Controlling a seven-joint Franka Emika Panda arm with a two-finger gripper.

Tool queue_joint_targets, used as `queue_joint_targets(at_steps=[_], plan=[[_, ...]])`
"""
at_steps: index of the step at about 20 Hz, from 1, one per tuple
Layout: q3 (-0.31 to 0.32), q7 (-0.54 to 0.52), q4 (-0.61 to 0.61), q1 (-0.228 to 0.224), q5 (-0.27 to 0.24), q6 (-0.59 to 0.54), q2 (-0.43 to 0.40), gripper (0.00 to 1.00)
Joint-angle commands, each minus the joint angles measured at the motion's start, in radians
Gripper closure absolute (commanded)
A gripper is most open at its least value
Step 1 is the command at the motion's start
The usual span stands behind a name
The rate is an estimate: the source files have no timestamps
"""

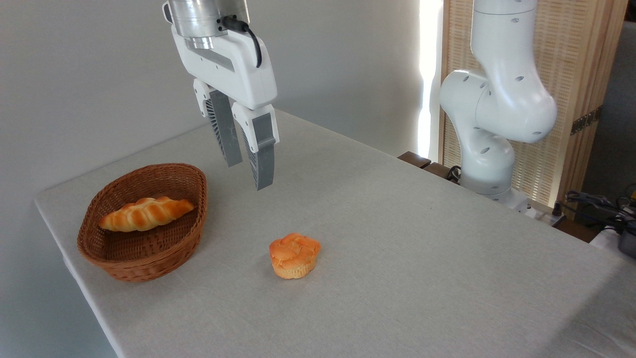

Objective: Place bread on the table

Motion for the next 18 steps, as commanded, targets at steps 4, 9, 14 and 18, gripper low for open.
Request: queue_joint_targets(at_steps=[4,9,14,18], plan=[[0.017,-0.001,-0.039,0.005,-0.002,0.025,-0.036,0.0],[0.017,-0.003,-0.039,0.003,0.009,0.023,-0.035,0.0],[0.017,-0.004,-0.038,0.003,0.009,0.023,-0.035,0.0],[0.017,-0.004,-0.038,0.003,0.009,0.023,-0.035,0.0]])
